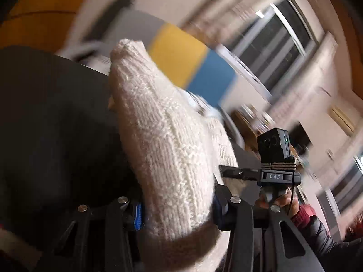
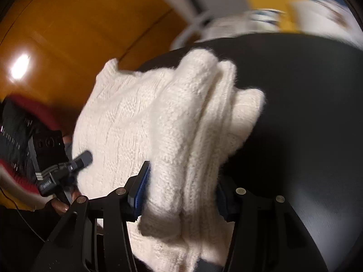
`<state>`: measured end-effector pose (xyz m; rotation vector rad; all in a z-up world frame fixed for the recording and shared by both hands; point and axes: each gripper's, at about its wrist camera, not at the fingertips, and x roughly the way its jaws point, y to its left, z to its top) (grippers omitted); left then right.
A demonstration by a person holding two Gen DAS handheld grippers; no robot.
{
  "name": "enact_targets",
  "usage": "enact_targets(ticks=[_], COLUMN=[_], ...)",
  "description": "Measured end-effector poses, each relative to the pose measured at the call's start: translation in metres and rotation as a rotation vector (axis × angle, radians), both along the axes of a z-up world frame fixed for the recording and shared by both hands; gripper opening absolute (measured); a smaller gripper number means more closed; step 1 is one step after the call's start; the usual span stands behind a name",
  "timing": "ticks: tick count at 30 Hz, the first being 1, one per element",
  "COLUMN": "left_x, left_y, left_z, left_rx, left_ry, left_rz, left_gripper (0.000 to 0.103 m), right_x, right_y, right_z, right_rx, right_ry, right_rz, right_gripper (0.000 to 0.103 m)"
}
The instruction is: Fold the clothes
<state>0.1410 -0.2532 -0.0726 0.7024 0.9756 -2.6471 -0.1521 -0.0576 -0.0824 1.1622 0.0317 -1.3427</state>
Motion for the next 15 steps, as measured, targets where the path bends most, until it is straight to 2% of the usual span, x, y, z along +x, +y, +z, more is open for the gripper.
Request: enact_targets(ticks=[3, 5, 7, 8, 10, 12, 15], left_x=[0.035, 0.046, 0.052, 0.058, 0.055, 0.057, 0.047], left_y=[-0.044, -0.073, -0.100, -0.115, -0.129, -0.139, -0.128], left_z=[-0.010, -0.028, -0.047, -0.060, -0.077, -0.085, -0.087], left_rx=[-0.001, 0.051, 0.107, 0.175, 0.226, 0.233, 0.227], left_ry=[-0.048, -0.086, -0.135, -0.126, -0.134, -0.133, -0.129], left_rz=[0.143, 0.216, 0.271, 0.299, 0.310, 0.328, 0.318], left_gripper=[0.046, 0.046, 0.046, 0.046, 0.047, 0.047, 0.048], right_x=[0.016, 0.027, 0.037, 0.040, 0.041, 0.043, 0.041], right_y=[-0.084, -0.136, -0.178, -0.197, -0.221, -0.238, -0.231], right_z=[0.002, -0.002, -0.009, -0.013, -0.020, -0.028, -0.021], right_rx=[0.016, 0.060, 0.080, 0.107, 0.165, 0.220, 0.215], right_ry=[0.046, 0.085, 0.089, 0.097, 0.125, 0.144, 0.157], right_rz=[0.114, 0.169, 0.199, 0.197, 0.191, 0.182, 0.143], right_gripper=[0.054, 0.054, 0.040, 0.040, 0.040, 0.040, 0.040])
